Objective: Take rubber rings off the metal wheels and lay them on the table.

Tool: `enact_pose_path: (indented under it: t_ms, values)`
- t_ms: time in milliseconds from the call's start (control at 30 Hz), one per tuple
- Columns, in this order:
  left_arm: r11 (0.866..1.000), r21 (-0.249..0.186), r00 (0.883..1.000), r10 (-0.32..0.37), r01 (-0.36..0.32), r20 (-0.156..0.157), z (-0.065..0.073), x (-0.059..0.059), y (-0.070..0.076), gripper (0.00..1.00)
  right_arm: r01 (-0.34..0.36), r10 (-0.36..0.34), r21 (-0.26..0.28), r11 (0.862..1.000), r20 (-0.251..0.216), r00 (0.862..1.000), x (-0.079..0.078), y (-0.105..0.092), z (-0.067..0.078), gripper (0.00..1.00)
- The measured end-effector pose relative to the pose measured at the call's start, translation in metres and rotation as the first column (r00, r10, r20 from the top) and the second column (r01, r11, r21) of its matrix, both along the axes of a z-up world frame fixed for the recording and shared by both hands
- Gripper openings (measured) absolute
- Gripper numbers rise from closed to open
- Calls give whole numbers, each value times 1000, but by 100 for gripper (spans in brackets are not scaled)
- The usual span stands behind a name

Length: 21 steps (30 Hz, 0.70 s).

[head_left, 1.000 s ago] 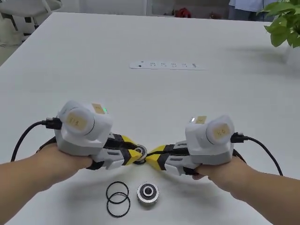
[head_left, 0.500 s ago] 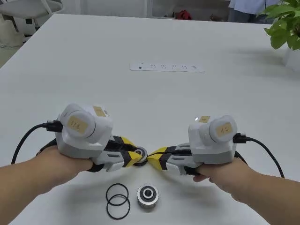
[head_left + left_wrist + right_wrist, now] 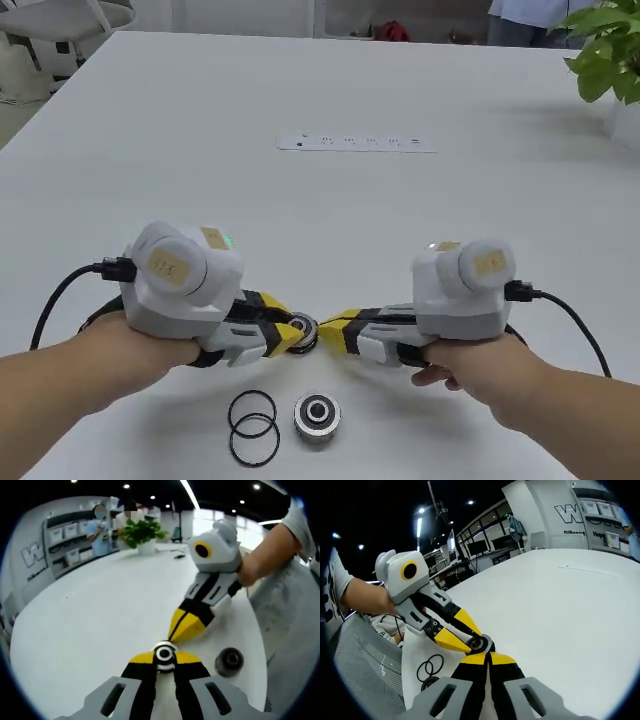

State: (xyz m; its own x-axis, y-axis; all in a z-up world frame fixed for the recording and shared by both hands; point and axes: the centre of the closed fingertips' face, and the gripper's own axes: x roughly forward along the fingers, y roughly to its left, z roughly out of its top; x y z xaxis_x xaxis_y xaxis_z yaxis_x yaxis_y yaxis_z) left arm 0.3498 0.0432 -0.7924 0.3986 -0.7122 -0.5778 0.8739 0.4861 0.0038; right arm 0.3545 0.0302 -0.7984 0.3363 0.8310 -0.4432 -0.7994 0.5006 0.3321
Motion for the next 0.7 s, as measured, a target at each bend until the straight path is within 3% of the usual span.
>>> enact_pose_path:
  t_ms: [300,700]
  values:
    - [1000,7,1000,8,-8,4,0,1,-1,13,8,-7,40,999,-20,1000,1,2,5,0]
    - [1000,9,1000,9,-9,2,0,2,-2,13,5,-4,29,1000,-19,1000,-1,5,7,0]
